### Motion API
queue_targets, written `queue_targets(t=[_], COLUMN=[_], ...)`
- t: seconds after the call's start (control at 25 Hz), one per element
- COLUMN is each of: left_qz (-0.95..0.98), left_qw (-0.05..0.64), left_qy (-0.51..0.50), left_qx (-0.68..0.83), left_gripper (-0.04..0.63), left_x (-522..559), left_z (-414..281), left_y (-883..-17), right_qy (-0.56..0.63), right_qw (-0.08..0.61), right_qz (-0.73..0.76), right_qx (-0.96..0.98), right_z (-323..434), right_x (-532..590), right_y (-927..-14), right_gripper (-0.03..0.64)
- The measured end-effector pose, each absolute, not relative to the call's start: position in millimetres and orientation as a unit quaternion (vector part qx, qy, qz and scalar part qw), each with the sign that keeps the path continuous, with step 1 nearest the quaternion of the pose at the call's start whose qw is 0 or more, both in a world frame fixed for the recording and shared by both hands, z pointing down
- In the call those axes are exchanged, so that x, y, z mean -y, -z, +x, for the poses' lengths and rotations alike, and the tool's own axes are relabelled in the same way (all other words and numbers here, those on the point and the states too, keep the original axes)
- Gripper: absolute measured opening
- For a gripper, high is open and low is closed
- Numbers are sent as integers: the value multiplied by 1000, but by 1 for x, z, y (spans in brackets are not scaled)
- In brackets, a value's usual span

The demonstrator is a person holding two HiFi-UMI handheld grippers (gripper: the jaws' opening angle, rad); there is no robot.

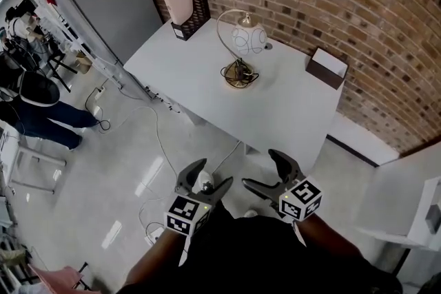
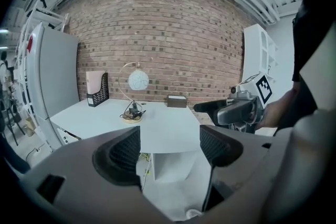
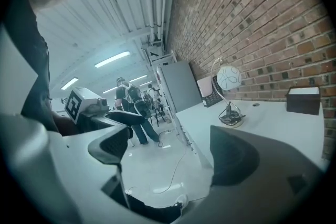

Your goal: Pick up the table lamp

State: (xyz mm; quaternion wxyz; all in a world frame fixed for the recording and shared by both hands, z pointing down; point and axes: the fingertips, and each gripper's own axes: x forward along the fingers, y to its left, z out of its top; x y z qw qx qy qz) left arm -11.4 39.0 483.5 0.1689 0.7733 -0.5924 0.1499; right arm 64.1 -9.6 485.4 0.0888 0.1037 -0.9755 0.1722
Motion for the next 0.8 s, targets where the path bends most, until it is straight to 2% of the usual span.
queue_targets(t=[0.2, 0.8], left_qz=[788, 833], left_qw=[165, 154], left_qy=[-141, -131], left_qx=[576, 515], left_gripper=[353, 353], left_x=[-7, 98], left_z=[-43, -203], left_y=[-484, -475], right_qy=[-169, -164], right_qw=[98, 119], right_qz=[127, 226], right_qx=[973, 953], right_z=[38, -104], right_x=[35, 128], right_y=[-489, -482], right_gripper=[495, 491])
